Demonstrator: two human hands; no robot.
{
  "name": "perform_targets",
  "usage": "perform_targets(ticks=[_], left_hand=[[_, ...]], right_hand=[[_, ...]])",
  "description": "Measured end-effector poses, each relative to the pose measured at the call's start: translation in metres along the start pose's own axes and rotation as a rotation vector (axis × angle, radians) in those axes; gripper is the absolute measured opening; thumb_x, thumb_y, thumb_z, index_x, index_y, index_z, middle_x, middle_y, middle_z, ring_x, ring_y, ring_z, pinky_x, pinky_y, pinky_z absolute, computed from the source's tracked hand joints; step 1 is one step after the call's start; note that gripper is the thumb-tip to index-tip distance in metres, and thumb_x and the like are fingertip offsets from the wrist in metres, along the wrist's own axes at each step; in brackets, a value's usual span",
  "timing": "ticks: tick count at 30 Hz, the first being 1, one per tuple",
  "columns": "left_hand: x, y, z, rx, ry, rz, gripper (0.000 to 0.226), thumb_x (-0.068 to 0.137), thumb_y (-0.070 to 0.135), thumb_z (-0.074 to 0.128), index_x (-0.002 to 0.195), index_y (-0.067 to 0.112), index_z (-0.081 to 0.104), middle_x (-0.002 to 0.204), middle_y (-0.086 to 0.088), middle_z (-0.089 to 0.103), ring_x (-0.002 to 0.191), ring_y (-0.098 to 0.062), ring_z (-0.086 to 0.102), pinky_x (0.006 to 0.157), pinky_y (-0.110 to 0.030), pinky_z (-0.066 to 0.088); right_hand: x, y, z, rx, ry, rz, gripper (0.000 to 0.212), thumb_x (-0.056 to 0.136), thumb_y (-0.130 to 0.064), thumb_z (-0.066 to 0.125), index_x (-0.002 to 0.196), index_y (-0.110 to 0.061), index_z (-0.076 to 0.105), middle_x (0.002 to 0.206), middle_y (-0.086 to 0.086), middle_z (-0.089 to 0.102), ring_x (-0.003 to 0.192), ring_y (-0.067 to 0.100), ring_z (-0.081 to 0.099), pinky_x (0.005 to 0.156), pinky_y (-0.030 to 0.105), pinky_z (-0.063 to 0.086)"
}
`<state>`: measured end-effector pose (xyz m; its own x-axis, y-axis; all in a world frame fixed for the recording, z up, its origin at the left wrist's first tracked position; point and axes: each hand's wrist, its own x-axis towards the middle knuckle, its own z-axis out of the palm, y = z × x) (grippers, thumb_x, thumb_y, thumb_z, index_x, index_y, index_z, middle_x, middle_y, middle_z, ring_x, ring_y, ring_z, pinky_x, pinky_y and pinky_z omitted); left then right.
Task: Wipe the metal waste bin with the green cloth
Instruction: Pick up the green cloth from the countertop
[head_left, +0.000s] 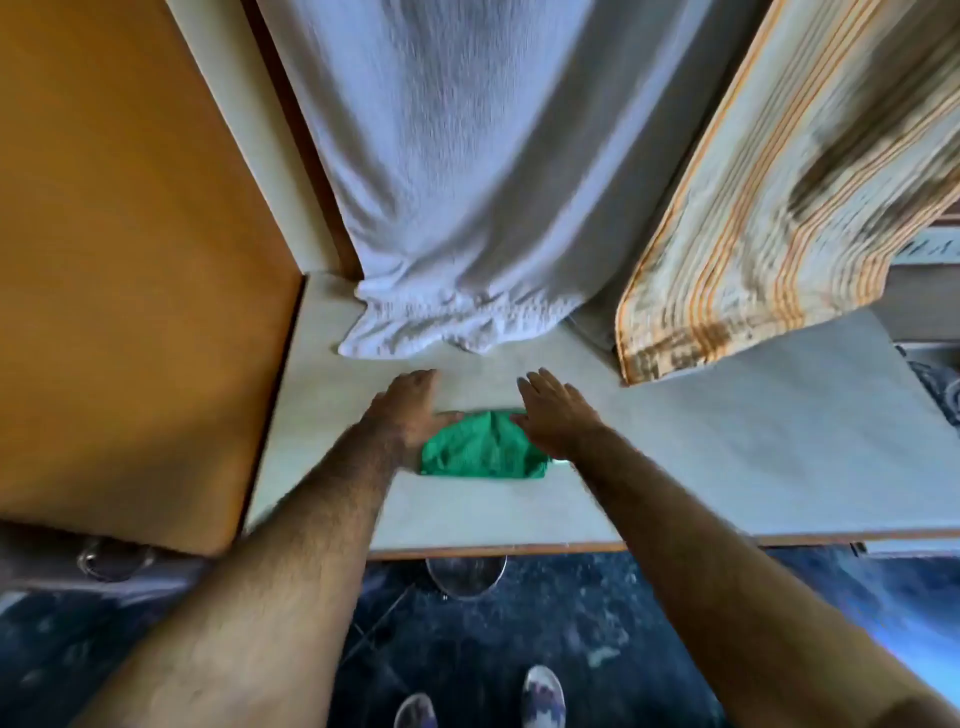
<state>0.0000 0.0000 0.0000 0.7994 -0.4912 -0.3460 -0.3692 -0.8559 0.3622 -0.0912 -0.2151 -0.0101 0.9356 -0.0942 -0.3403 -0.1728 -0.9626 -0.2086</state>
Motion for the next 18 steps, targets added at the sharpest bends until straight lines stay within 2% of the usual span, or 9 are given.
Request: perform_targets(ticks=[4,7,10,12,14,18], left_hand=[[0.004,-0.011,0.039,0.064,-0.043,-0.036,0.076,0.092,0.046,0.061,0.152,0.011,0.031,0.159,-0.013,0.036,0.145,-0.031,0.035,0.114,-0.047,0.038],[0.01,-0.016,0.061,0.093,0.026,-0.014,0.064,0.09,0.037,0.067,0.143,0.009,0.044,0.149,-0.012,0.044,0.136,-0.032,0.043,0.107,-0.046,0.044],[0.015,-0.014,0.066,0.086,0.063,-0.013,0.056,0.086,0.032,0.073,0.133,0.01,0.052,0.134,-0.013,0.053,0.126,-0.033,0.048,0.101,-0.047,0.047],[0.017,-0.01,0.066,0.039,0.066,-0.035,0.05,0.082,0.028,0.077,0.125,0.009,0.059,0.126,-0.014,0.057,0.12,-0.033,0.052,0.1,-0.045,0.048],[0.014,-0.007,0.064,-0.018,0.05,-0.055,0.041,0.079,0.024,0.079,0.115,0.007,0.067,0.119,-0.016,0.059,0.113,-0.033,0.058,0.095,-0.038,0.049],[-0.002,-0.011,0.057,-0.334,-0.017,-0.132,0.033,0.075,0.016,0.081,0.105,0.014,0.067,0.104,-0.006,0.065,0.089,-0.02,0.06,0.063,-0.023,0.044]], right_hand=[[0.002,0.005,0.037,0.03,-0.044,0.041,0.064,0.099,-0.032,0.046,0.153,-0.008,0.02,0.163,0.012,0.02,0.152,0.028,0.014,0.121,0.049,0.021],[0.007,0.008,0.055,0.076,0.005,0.053,0.069,0.086,-0.017,0.063,0.146,-0.009,0.031,0.151,0.012,0.035,0.14,0.031,0.034,0.113,0.048,0.037],[0.013,0.004,0.057,0.127,0.038,0.092,0.072,0.078,-0.006,0.061,0.145,-0.011,0.034,0.141,0.013,0.043,0.131,0.034,0.041,0.105,0.048,0.044],[0.013,-0.002,0.053,0.126,0.066,0.129,0.062,0.078,-0.001,0.055,0.138,-0.01,0.043,0.133,0.014,0.048,0.126,0.034,0.044,0.1,0.049,0.046],[0.011,-0.004,0.05,0.104,0.096,0.162,0.043,0.079,-0.001,0.051,0.121,-0.009,0.057,0.122,0.014,0.051,0.119,0.034,0.047,0.093,0.046,0.049],[-0.005,-0.002,0.043,0.232,0.038,0.216,0.022,0.074,-0.005,0.056,0.094,-0.008,0.064,0.099,0.013,0.057,0.103,0.033,0.057,0.071,0.035,0.048]])
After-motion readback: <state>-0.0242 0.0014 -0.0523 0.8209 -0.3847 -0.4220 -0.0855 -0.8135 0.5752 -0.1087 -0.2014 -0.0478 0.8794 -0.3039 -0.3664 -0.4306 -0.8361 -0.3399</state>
